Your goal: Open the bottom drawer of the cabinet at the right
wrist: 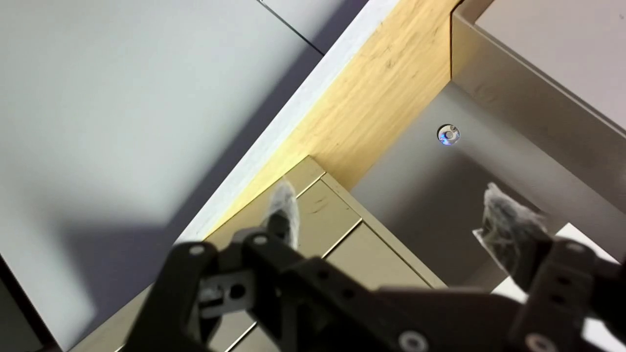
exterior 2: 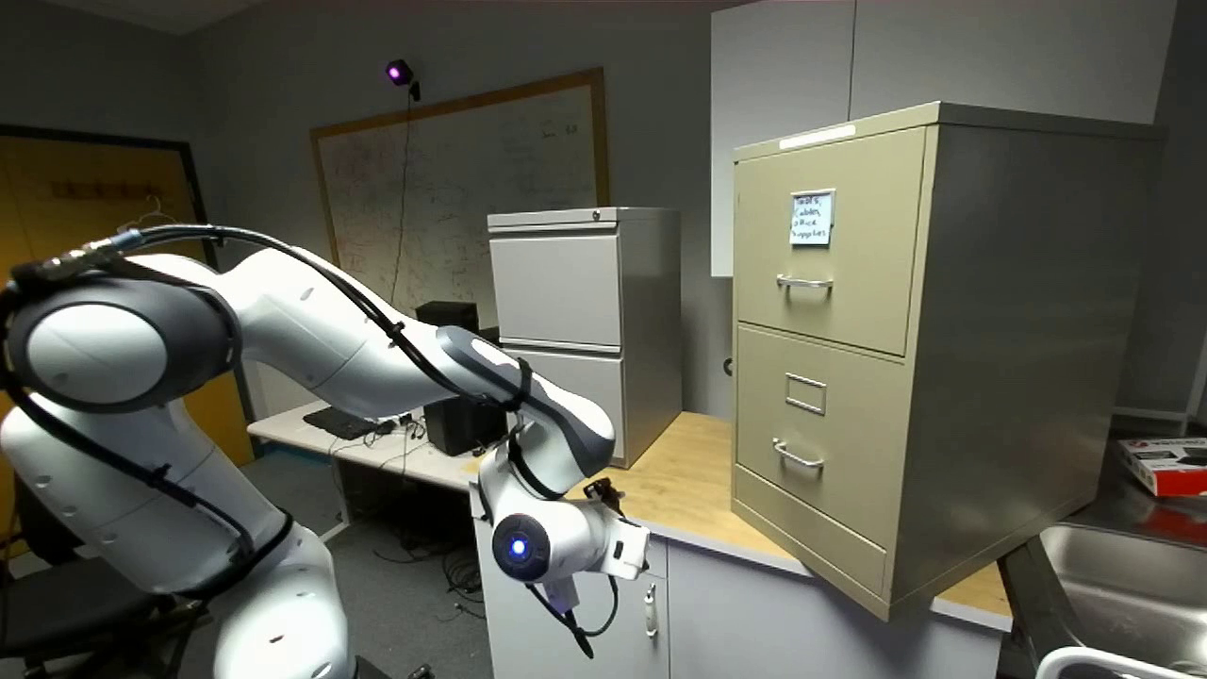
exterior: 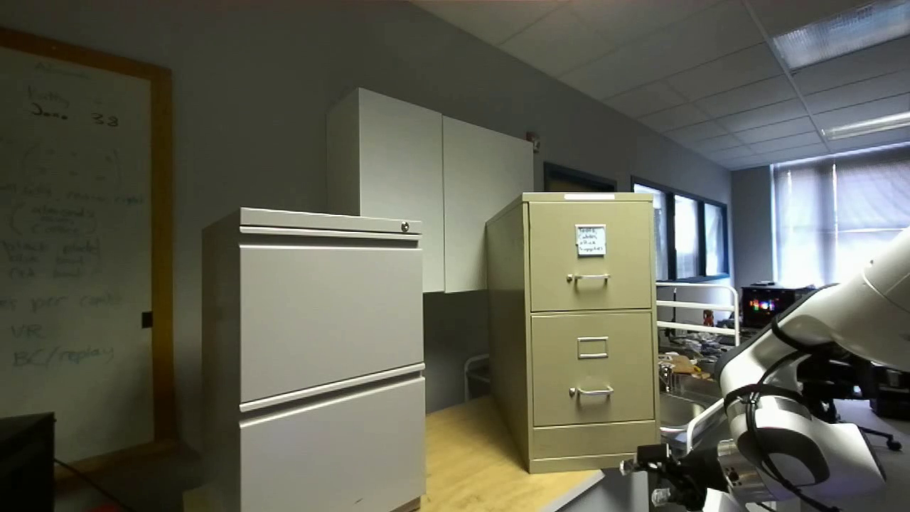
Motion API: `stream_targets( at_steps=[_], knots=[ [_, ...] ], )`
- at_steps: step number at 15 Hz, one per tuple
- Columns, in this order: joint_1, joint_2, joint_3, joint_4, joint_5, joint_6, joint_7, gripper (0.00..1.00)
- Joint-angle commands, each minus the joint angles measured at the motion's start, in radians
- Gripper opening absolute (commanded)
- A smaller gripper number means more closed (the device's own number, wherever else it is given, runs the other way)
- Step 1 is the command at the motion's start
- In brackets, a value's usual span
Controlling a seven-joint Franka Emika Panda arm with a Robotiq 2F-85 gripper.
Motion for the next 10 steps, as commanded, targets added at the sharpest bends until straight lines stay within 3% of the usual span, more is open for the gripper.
stream_targets(
  at_steps=[1, 10],
  knots=[
    [0.0, -0.002, 0.0, 0.0, -0.006, 0.001, 0.006, 1.0],
    [0.015, 0.013, 0.026, 0.059, 0.063, 0.033, 0.009, 1.0]
  ],
)
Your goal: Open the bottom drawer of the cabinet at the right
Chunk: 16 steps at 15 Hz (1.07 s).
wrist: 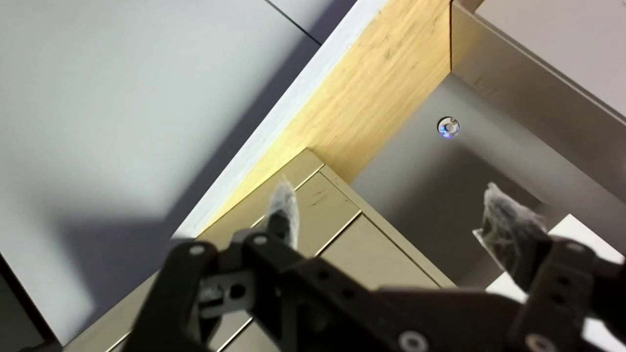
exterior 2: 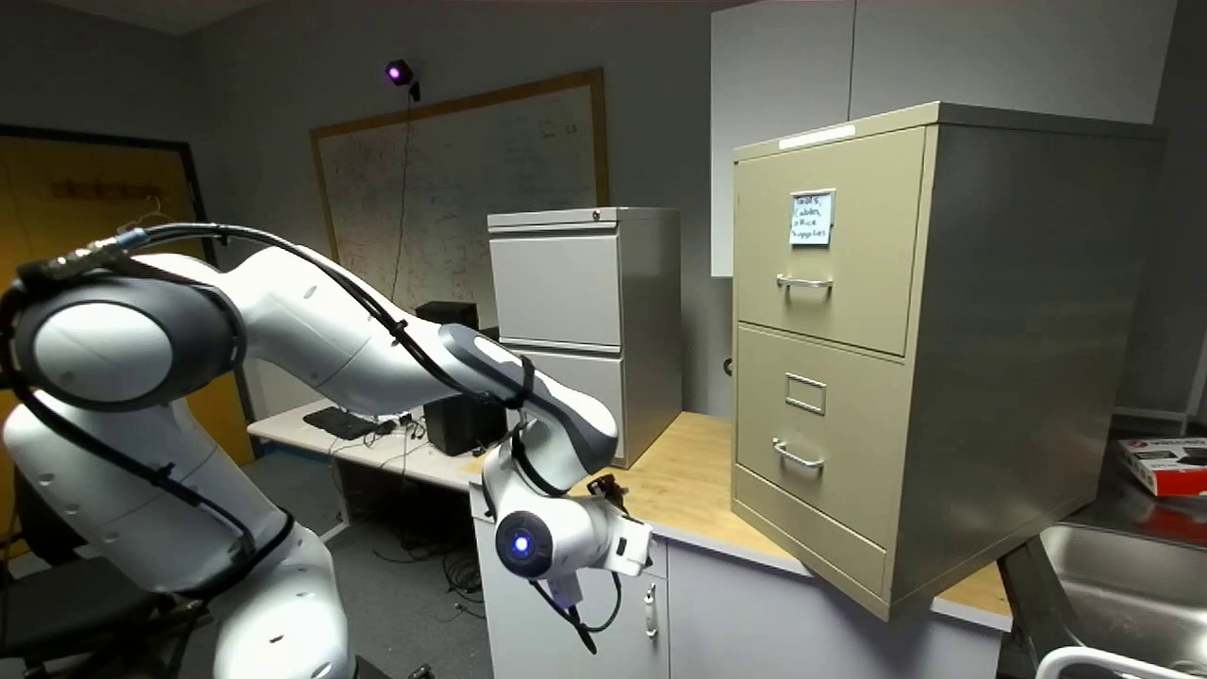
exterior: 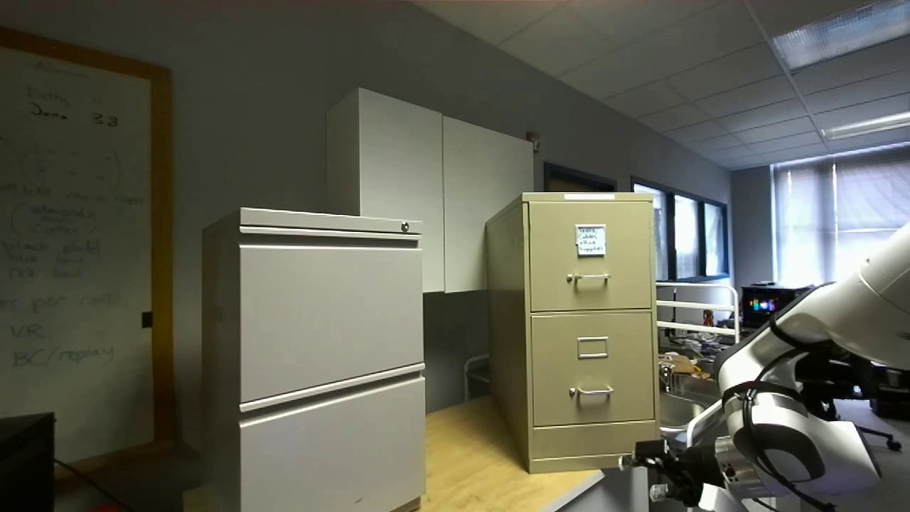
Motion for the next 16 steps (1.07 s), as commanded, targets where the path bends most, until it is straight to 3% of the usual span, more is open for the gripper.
stream_targets(
  at_steps=[1, 9, 16],
  knots=[
    [0.021, 0.006, 0.033, 0.064, 0.063, 0.034, 0.009, 1.0],
    [0.032, 0.137, 0.042, 0.316, 0.262, 0.0, -0.007, 1.0],
    [0.038, 0.359, -0.055, 0.514, 0.493, -0.092, 0.046, 1.0]
  ],
)
